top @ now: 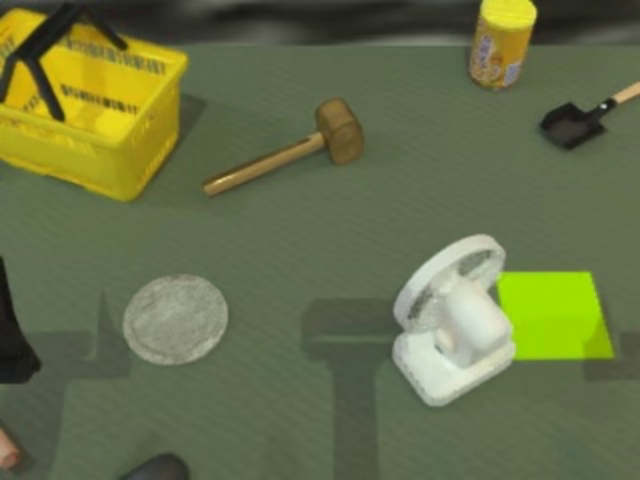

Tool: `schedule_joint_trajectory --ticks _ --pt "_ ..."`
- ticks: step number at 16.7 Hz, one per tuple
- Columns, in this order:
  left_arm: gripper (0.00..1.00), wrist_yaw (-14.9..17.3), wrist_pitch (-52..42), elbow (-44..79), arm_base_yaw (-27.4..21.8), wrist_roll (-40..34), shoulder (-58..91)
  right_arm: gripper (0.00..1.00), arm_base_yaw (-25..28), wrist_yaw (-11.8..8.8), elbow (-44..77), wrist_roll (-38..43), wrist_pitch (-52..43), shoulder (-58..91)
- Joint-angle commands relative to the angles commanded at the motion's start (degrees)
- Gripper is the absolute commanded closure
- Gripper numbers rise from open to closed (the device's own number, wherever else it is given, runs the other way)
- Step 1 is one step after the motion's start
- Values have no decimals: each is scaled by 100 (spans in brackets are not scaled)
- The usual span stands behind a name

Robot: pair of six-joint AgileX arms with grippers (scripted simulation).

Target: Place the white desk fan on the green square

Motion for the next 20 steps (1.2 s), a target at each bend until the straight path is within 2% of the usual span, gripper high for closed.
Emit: schedule_joint_trajectory --ticks 4,7,12,20 --pt "0 0 0 0 0 0 0 0 72 0 167 -170 -170 175" --pt "0 0 0 0 0 0 0 0 335 9 845 -833 -840 893" --pt "0 0 0 0 0 0 0 0 1047 29 2966 -2620 -2585 3216" --pt "0 0 0 0 0 0 0 0 2402 -2 7434 -5892 -5599 7870"
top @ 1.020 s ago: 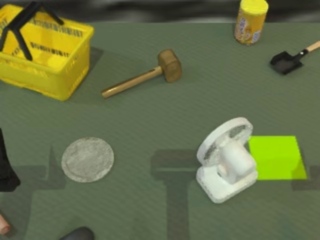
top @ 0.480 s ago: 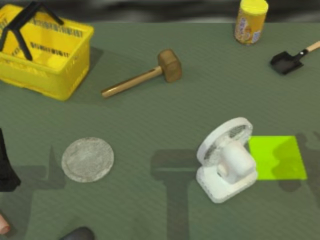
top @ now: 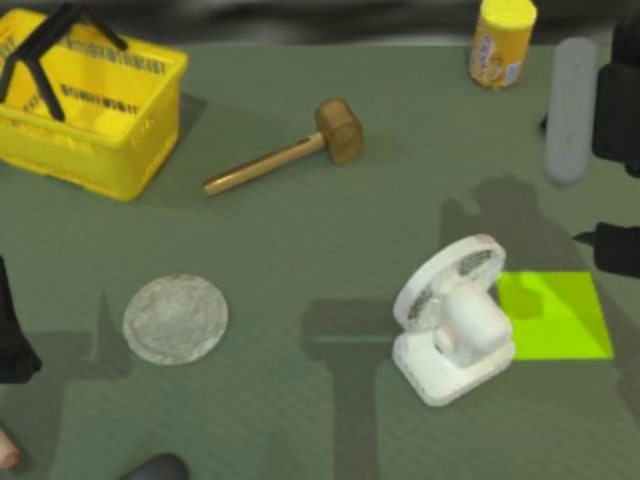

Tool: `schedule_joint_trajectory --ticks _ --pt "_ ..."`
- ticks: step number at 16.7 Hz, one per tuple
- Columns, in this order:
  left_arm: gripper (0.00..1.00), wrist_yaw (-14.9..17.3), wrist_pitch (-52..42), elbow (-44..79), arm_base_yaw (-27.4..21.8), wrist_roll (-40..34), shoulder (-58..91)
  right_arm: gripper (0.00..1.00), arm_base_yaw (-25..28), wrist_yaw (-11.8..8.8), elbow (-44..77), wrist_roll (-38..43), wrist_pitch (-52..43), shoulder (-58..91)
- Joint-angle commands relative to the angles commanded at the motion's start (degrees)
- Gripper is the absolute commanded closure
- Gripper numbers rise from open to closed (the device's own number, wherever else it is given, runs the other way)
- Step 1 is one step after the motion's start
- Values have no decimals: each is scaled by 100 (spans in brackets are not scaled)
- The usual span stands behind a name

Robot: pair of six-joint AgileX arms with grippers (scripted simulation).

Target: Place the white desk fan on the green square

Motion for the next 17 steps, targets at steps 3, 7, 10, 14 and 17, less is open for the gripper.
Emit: schedule_joint_trajectory --ticks 3,7,10,14,17 --pt "0 0 0 0 0 0 0 0 442 -1 1358 -1078 -1030 1446" --pt "0 0 0 0 0 0 0 0 885 6 2608 -2167 -2110 2884" --pt "0 0 0 0 0 0 0 0 1062 10 3129 -2600 -2550 3462" --pt "0 0 0 0 0 0 0 0 1090 11 3221 -2670 -2622 3554" --pt "0 0 0 0 0 0 0 0 1067 10 3185 -2667 -2588 3541"
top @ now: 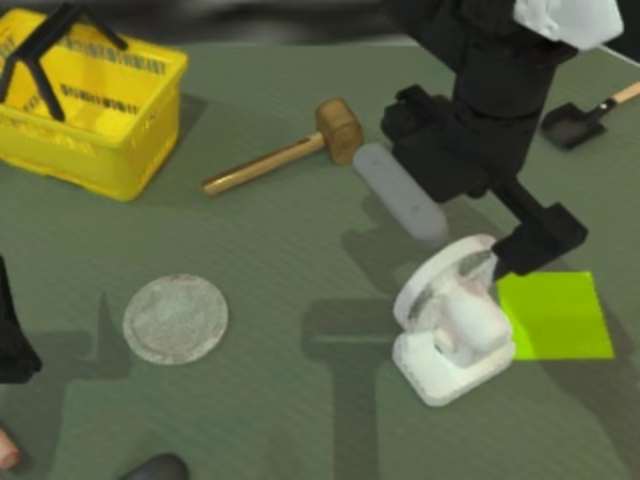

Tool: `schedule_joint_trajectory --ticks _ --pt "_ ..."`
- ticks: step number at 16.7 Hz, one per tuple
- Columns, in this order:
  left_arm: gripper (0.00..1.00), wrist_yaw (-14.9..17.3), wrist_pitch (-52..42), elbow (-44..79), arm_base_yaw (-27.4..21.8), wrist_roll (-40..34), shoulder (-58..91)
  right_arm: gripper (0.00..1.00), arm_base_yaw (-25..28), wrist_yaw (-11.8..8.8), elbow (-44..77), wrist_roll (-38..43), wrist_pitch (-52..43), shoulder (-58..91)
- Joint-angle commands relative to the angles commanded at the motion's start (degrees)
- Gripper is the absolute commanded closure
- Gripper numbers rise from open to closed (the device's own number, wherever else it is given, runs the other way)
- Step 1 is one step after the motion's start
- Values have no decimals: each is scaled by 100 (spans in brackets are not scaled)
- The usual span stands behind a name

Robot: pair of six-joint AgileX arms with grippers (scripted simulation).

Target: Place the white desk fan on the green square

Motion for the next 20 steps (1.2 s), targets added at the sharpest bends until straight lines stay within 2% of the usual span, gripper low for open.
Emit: schedule_joint_trajectory --ticks 7,11,20 --pt "0 0 0 0 0 0 0 0 32 1 -1053 10 1050 3" --pt "0 0 0 0 0 0 0 0 34 1 -1104 7 1101 8" --pt "0 0 0 0 0 0 0 68 34 1 -1104 7 1101 8"
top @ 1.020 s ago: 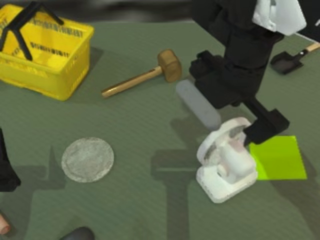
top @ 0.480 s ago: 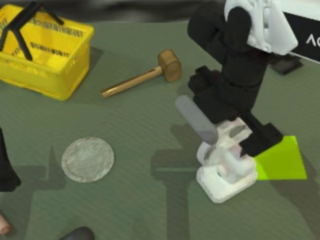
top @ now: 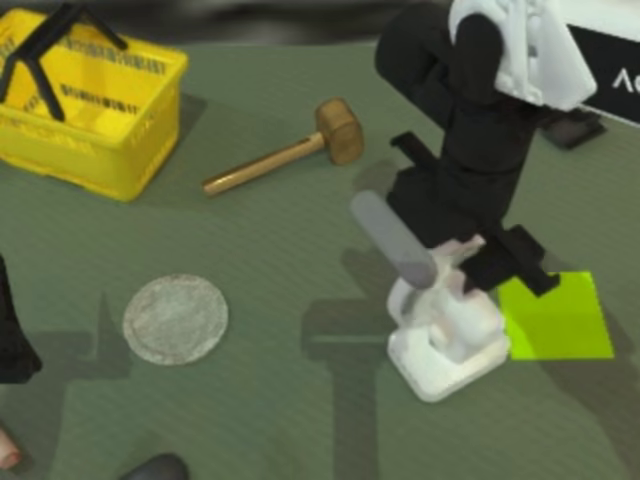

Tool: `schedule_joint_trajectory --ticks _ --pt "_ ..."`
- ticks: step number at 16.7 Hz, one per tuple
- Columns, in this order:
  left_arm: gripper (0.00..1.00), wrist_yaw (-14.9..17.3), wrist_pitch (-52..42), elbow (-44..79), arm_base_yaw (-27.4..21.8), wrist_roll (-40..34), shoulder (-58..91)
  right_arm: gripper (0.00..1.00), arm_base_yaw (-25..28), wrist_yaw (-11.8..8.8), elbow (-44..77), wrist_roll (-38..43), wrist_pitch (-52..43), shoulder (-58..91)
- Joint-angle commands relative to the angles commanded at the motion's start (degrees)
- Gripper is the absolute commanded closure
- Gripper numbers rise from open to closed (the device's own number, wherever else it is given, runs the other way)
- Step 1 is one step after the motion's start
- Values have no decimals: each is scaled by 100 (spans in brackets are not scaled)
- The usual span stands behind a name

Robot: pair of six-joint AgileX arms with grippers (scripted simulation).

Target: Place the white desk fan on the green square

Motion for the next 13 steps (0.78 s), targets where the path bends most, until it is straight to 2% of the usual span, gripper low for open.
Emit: schedule_joint_trajectory --ticks 4,13 --pt "0 0 0 0 0 0 0 98 0 0 0 0 0 0" --pt "0 0 0 0 0 0 0 100 -15 0 13 -4 9 -46"
